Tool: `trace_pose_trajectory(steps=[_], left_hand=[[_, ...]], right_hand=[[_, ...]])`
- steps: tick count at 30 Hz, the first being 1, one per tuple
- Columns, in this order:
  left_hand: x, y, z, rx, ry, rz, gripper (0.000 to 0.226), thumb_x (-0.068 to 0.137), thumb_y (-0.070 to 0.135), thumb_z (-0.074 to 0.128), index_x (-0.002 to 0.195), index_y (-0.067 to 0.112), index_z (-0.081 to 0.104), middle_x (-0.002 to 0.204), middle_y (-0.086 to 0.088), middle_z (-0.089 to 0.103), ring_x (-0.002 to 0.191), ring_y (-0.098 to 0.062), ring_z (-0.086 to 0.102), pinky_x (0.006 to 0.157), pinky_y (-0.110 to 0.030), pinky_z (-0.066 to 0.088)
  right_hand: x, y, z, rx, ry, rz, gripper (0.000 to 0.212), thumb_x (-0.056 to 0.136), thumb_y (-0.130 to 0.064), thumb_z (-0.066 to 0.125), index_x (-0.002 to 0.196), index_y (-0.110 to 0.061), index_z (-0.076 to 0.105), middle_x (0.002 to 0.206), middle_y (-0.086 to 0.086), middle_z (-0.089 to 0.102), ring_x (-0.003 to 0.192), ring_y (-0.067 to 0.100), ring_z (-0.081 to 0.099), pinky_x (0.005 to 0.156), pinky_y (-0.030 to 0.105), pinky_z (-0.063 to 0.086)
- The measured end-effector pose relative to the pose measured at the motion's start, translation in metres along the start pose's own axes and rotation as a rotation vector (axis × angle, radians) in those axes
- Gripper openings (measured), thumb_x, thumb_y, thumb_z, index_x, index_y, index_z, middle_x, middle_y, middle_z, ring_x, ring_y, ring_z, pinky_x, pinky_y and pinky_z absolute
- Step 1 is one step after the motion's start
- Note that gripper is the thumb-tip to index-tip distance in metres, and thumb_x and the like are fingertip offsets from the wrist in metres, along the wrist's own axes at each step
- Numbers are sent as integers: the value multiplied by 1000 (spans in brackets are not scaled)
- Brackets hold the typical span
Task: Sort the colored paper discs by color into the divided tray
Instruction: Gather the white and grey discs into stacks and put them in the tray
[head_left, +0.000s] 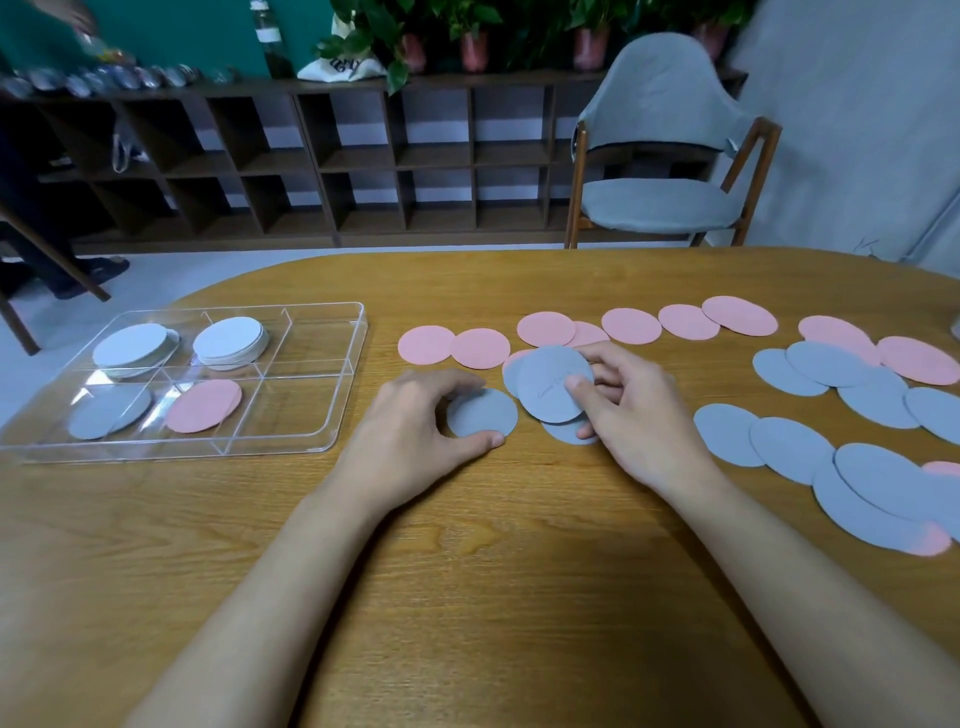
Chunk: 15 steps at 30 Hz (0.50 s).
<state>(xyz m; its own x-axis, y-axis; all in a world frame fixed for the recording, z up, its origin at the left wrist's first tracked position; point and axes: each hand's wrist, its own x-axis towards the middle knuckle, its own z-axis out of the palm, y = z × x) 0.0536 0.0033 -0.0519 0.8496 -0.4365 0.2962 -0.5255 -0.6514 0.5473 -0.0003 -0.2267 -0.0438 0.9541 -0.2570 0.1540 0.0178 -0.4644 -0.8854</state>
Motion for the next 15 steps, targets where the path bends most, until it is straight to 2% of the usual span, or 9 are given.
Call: trace_pose_trajectory(steps=[3, 5, 7, 9, 13, 15], left_hand=[[-1, 0, -1, 10, -6, 65, 40, 80, 45, 84, 115, 31, 75, 107, 20, 73, 101, -2, 65, 90, -28, 52], [-1, 2, -3, 68, 2, 138, 22, 91, 44, 72, 105, 28, 77, 97, 16, 76, 90, -5, 67, 83, -33, 54], [-1, 4, -4, 70, 56, 189, 20, 99, 38, 60, 97, 24, 75, 82, 10, 73, 75, -13, 66, 72, -38, 53], [-2, 7, -5, 69, 147, 214, 20, 103, 31, 55, 95, 21, 70, 76, 7, 70, 69, -18, 63, 68, -38, 50], [-2, 11, -2, -80, 178, 150, 10, 102, 15, 60, 96, 16, 68, 73, 13, 63, 66, -11, 57, 66, -21, 45], [-1, 11, 2, -172, 147, 100, 9, 98, 9, 64, 100, 16, 69, 78, 11, 67, 69, -10, 62, 68, -19, 50]], right_hand=[[1, 2, 0, -23, 6, 6, 22, 102, -22, 61, 123, -25, 66, 104, -10, 74, 60, 15, 72, 67, 38, 64], [1, 1, -1, -23, 9, 5, 22, 102, -21, 61, 124, -25, 65, 105, -10, 72, 62, 14, 72, 62, 29, 63], [0, 0, -1, -11, 9, -1, 23, 103, -19, 61, 125, -23, 65, 104, -15, 69, 66, 13, 72, 57, 18, 57], [0, 0, -1, 11, 6, -5, 24, 103, -17, 60, 126, -22, 65, 106, -12, 69, 71, 12, 73, 57, 15, 54], [-2, -2, 1, 48, -16, -28, 25, 101, -15, 62, 126, -19, 66, 109, 1, 74, 74, 13, 74, 60, 14, 54], [-4, -4, 2, 66, -51, -39, 26, 101, -12, 62, 126, -18, 67, 106, 6, 75, 74, 13, 74, 61, 9, 51]])
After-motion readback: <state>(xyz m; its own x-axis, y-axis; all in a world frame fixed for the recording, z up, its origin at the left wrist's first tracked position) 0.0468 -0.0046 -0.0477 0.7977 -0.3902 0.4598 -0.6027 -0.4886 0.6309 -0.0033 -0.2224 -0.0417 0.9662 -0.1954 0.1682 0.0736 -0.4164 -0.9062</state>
